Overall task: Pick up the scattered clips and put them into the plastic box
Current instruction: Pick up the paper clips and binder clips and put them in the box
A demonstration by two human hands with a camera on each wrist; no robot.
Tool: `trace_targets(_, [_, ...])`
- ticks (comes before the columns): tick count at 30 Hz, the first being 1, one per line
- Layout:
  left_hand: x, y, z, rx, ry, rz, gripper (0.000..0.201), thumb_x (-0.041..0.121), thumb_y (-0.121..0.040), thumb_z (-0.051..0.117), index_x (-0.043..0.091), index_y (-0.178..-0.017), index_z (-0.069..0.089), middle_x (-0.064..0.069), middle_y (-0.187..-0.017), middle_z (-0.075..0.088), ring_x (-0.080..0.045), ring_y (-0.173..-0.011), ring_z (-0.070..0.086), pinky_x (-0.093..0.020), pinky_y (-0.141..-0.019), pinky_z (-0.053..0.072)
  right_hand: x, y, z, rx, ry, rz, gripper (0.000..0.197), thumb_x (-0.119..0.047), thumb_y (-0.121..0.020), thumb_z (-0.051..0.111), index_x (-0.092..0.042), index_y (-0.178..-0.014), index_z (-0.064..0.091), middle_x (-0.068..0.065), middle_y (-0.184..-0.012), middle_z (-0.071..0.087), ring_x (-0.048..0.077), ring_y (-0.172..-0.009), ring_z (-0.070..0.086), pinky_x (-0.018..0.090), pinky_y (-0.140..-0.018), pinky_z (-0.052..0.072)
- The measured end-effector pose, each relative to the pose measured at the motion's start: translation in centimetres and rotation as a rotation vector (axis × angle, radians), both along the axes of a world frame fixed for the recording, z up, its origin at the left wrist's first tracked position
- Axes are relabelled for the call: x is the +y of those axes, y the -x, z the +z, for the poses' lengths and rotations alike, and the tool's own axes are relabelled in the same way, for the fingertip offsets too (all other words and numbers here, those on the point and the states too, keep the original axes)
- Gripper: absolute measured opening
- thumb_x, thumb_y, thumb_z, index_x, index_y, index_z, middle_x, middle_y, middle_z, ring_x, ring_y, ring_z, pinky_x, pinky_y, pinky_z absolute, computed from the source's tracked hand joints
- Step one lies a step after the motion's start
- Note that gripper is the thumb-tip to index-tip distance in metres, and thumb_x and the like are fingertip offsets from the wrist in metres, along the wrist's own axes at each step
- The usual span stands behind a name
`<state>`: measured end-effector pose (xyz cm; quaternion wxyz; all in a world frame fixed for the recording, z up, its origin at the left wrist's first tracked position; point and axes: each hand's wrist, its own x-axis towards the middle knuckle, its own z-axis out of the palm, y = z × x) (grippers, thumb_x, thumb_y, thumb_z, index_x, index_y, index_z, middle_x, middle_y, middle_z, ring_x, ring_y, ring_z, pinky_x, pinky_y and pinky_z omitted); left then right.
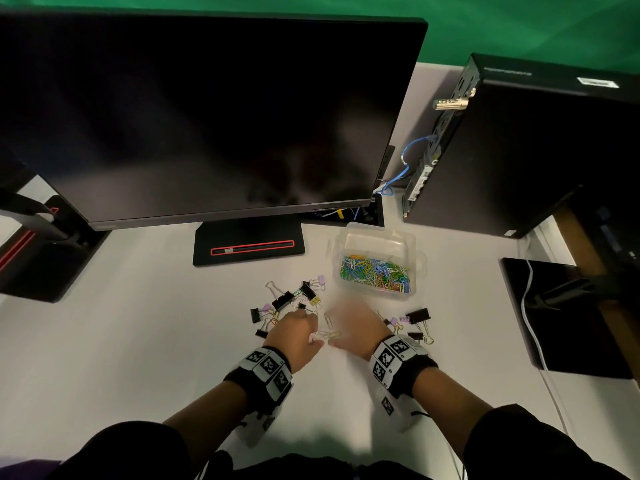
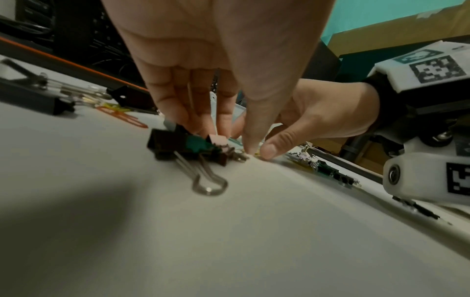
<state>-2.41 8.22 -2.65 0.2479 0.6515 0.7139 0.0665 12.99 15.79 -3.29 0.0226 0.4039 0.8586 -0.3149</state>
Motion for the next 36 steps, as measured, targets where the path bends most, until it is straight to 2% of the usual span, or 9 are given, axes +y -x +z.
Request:
trace_targets(6, [-0.4, -1.1, 0.2, 0.204, 0.032, 0.003, 0.045, 0.045, -0.089, 0.048, 0.011, -0.118, 0.047, -0.009, -0.119, 0.055, -0.026, -0.112, 0.05, -0.037, -0.086, 0.048, -1.6, -0.4, -0.3, 0.04, -0.034, 0.044, 0.033, -0.018, -0.085, 0.058, -0.015, -0.118, 0.059, 0.004, -0.12, 0.055, 0.021, -0.114, 0.047, 0.027, -0.094, 0.038])
trace_targets(11, [-0.5, -0.9, 0.1, 0.13, 0.065, 0.015, 0.034, 0.035, -0.093, 0.047, 0.008, -0.114, 0.048, -0.012, -0.112, 0.059, -0.026, -0.104, 0.057, -0.037, -0.084, 0.052, -1.2, -1.2, 0.2, 0.049, -0.085, -0.056, 0.038, -0.023, -0.087, 0.056, -0.014, -0.124, 0.053, 0.007, -0.129, 0.051, 0.023, -0.123, 0.043, 0.027, -0.104, 0.031])
trace_targets(16, [-0.5, -0.7, 0.4, -0.015, 0.071, 0.087, 0.025, 0.025, -0.088, 0.052, 0.007, -0.104, 0.055, -0.009, -0.111, 0.058, -0.023, -0.099, 0.059, -0.03, -0.082, 0.05, -0.9, -1.7, 0.8, -0.167, -0.178, -0.187, 0.051, -0.028, -0.093, 0.042, -0.006, -0.138, 0.031, 0.013, -0.148, 0.03, 0.027, -0.135, 0.031, 0.033, -0.114, 0.025])
trace_targets(20, [-0.3, 0.7, 0.7, -0.135, 0.041, 0.155, 0.02, 0.018, -0.081, 0.059, 0.008, -0.098, 0.06, -0.006, -0.108, 0.056, -0.02, -0.091, 0.059, -0.022, -0.073, 0.044, -2.6, -1.1, 0.9, -0.065, -0.21, -0.038, 0.043, -0.02, -0.092, 0.042, -0.007, -0.133, 0.04, 0.011, -0.14, 0.044, 0.025, -0.133, 0.035, 0.037, -0.115, 0.017])
trace_targets(22, [-0.2, 1.7, 1.0, -0.138, 0.022, 0.167, 0.019, 0.016, -0.079, 0.059, 0.009, -0.097, 0.06, -0.006, -0.106, 0.055, -0.019, -0.089, 0.058, -0.022, -0.073, 0.041, -3.3, -0.8, 0.7, 0.032, -0.205, 0.02, 0.037, -0.013, -0.087, 0.049, -0.007, -0.123, 0.053, 0.011, -0.126, 0.057, 0.03, -0.123, 0.046, 0.043, -0.111, 0.028])
trace_targets(25, [-0.4, 3.2, 1.3, -0.078, 0.015, 0.182, 0.019, 0.016, -0.079, 0.061, 0.012, -0.097, 0.059, -0.004, -0.106, 0.051, -0.016, -0.084, 0.05, -0.023, -0.074, 0.044, -3.8, -0.2, 0.8, 0.096, -0.118, -0.001, 0.037, -0.015, -0.085, 0.054, -0.013, -0.122, 0.055, 0.008, -0.12, 0.059, 0.026, -0.113, 0.051, 0.035, -0.099, 0.042])
trace_targets(28, [-1.1, 4.4, 1.0, -0.026, 0.039, 0.173, 0.017, 0.017, -0.08, 0.061, 0.015, -0.097, 0.059, -0.002, -0.108, 0.05, -0.014, -0.084, 0.049, -0.023, -0.078, 0.049, -3.4, 0.4, 1.0, 0.058, -0.032, -0.094, 0.049, -0.024, -0.083, 0.061, -0.02, -0.129, 0.046, 0.005, -0.126, 0.043, 0.021, -0.11, 0.05, 0.028, -0.09, 0.044])
trace_targets(30, [-1.8, 4.9, 0.6, -0.014, 0.041, 0.162, 0.018, 0.016, -0.081, 0.06, 0.016, -0.099, 0.059, -0.001, -0.111, 0.05, -0.014, -0.09, 0.05, -0.023, -0.081, 0.049, -3.2, 0.9, 1.0, 0.001, 0.011, -0.11, 0.058, -0.028, -0.08, 0.065, -0.02, -0.132, 0.042, 0.005, -0.126, 0.038, 0.021, -0.111, 0.048, 0.029, -0.091, 0.043])
trace_targets(36, [-2.9, 4.1, 0.2, -0.046, -0.112, 0.031, 0.025, 0.021, -0.081, 0.059, 0.018, -0.106, 0.062, -0.004, -0.109, 0.054, -0.023, -0.106, 0.052, -0.035, -0.095, 0.046, -3.5, 2.0, 0.2, 0.055, 0.057, -0.034, 0.052, -0.015, -0.082, 0.06, -0.024, -0.131, 0.047, 0.008, -0.117, 0.042, 0.023, -0.109, 0.045, 0.024, -0.088, 0.038])
